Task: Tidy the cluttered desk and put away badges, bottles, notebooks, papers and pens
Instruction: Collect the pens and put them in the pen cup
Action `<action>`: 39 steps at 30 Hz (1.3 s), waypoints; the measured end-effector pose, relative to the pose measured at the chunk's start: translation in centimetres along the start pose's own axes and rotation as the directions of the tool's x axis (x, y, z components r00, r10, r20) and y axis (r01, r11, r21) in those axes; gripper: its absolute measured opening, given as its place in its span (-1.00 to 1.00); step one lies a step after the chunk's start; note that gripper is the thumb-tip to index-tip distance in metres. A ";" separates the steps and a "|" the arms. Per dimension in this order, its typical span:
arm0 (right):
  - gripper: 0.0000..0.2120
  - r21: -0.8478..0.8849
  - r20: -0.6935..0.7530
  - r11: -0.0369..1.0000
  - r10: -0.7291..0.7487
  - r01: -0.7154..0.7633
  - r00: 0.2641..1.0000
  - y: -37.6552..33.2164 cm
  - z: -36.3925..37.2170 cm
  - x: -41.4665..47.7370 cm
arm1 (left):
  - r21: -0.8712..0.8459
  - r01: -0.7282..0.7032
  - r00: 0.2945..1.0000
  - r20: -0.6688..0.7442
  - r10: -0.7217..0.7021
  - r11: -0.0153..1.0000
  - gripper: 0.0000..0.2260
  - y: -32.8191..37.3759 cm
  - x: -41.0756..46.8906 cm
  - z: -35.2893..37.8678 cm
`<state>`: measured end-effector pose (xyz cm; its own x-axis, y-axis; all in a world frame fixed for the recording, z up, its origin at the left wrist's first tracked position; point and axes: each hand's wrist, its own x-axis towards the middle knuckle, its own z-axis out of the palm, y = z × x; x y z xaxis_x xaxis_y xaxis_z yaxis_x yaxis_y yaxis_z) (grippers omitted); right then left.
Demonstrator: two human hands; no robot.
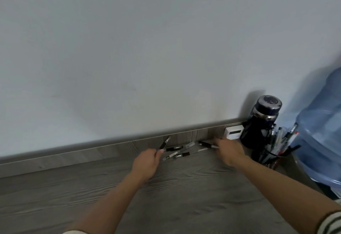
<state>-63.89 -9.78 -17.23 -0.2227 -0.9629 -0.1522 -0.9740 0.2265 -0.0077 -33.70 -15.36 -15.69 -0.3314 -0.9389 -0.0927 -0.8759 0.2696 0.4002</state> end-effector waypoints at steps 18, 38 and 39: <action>-0.93 0.857 0.456 0.296 -0.054 -0.422 0.888 1.2 -1.7 -4.9 | 0.146 -0.071 0.962 0.272 0.029 0.987 -0.88 3.0 3.8 1.9; -0.74 0.262 0.075 0.943 -0.231 0.205 0.970 -6.3 -0.7 -0.7 | 0.150 -0.084 0.996 0.015 0.083 0.985 -0.78 -1.9 1.9 -0.9; -0.72 0.270 0.102 0.944 -0.223 0.189 0.969 -6.2 -0.6 -0.8 | 0.168 -0.101 0.995 0.021 0.099 0.981 -0.75 -1.7 2.0 -0.8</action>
<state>-57.70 -10.46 -16.45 0.0061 -0.9690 -0.2470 -0.9504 0.0712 -0.3028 -32.58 -17.89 -15.87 -0.4237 -0.9029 -0.0723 -0.8843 0.3951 0.2488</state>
